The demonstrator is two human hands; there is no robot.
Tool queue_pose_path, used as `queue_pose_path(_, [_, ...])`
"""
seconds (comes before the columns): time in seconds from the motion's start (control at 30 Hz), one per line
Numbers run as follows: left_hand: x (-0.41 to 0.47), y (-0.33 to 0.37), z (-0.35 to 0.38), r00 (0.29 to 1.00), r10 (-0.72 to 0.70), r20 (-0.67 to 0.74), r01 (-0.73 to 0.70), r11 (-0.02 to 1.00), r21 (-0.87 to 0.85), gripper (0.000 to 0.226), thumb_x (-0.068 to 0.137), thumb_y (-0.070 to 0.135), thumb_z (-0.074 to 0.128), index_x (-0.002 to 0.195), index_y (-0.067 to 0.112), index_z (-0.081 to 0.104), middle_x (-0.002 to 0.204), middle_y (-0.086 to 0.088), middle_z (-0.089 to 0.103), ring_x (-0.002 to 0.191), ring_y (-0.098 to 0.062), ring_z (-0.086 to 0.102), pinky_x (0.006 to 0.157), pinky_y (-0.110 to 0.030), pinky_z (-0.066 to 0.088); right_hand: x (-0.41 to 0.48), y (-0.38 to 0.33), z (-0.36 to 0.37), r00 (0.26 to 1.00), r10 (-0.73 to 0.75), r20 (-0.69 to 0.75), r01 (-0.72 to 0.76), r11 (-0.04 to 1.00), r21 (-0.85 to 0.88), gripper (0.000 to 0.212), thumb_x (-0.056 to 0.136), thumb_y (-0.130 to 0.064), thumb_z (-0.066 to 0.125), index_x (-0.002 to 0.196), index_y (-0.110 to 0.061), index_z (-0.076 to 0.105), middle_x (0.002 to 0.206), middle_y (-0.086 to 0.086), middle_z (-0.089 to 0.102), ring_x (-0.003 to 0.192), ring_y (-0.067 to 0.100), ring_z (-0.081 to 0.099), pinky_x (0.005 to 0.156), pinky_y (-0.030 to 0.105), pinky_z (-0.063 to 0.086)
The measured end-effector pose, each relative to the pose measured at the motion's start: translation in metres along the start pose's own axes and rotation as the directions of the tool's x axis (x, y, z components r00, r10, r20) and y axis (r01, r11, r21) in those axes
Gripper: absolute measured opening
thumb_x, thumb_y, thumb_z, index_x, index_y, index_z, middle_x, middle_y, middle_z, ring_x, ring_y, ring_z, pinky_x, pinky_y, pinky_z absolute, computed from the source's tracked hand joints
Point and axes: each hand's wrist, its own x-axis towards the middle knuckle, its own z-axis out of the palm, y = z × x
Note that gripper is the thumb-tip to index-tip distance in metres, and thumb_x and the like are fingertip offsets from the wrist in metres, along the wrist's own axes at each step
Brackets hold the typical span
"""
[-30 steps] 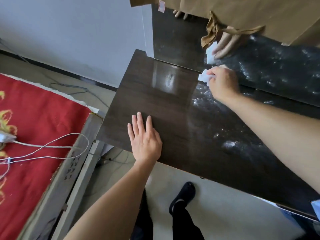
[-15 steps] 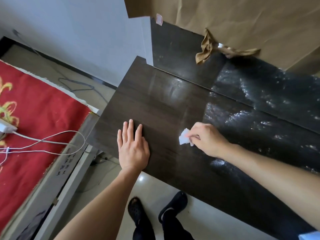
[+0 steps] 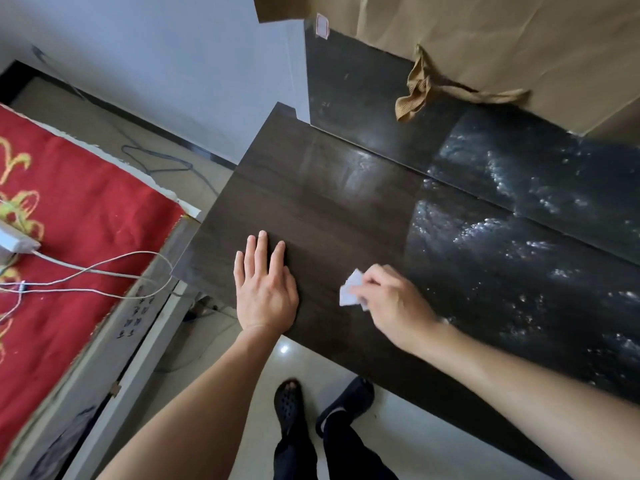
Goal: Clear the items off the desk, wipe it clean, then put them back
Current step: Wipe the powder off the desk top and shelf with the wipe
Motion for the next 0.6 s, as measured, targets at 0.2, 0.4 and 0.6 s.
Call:
queue_pose_path(0.2, [0.0,-0.001,0.001,1.0,-0.006,0.016,0.006,1.0,0.007,0.046,0.094,0.027,0.031,0.133,0.011,0.05,0.15,-0.016,0.036,0.142,-0.033,0.024,0.117,-0.048,0.016,0.052,0.049,-0.059,0.96,0.081,-0.268,-0.116,0.986,-0.117,0.015,0.074,-0.005,0.052,0.07,-0.005,0.066,0.08,0.016,0.061,0.072,0.035,0.057,0.059,0.039,0.049])
queue_pose_path(0.4, [0.0,-0.003,0.003,1.0,-0.004,0.0,0.004,1.0,0.002,0.045,0.093,0.026,0.034,0.132,0.011,0.051,0.149,-0.016,0.037,0.142,-0.032,0.025,0.117,-0.047,0.017,0.115,0.097,-0.085,0.963,0.135,-0.233,-0.239,0.828,-0.507,0.016,0.084,0.003,0.05,0.09,0.003,0.065,0.091,0.023,0.061,0.077,0.042,0.062,0.058,0.041,0.048])
queue_pose_path(0.6, [0.0,-0.002,0.002,1.0,0.004,0.002,-0.004,1.0,0.002,0.045,0.094,0.026,0.034,0.133,0.012,0.051,0.149,-0.016,0.036,0.142,-0.032,0.025,0.117,-0.047,0.017,0.086,0.097,-0.076,0.936,0.195,-0.294,-0.313,0.843,-0.436,0.019,0.084,0.0,0.046,0.089,-0.001,0.064,0.091,0.019,0.063,0.09,0.038,0.057,0.062,0.04,0.047])
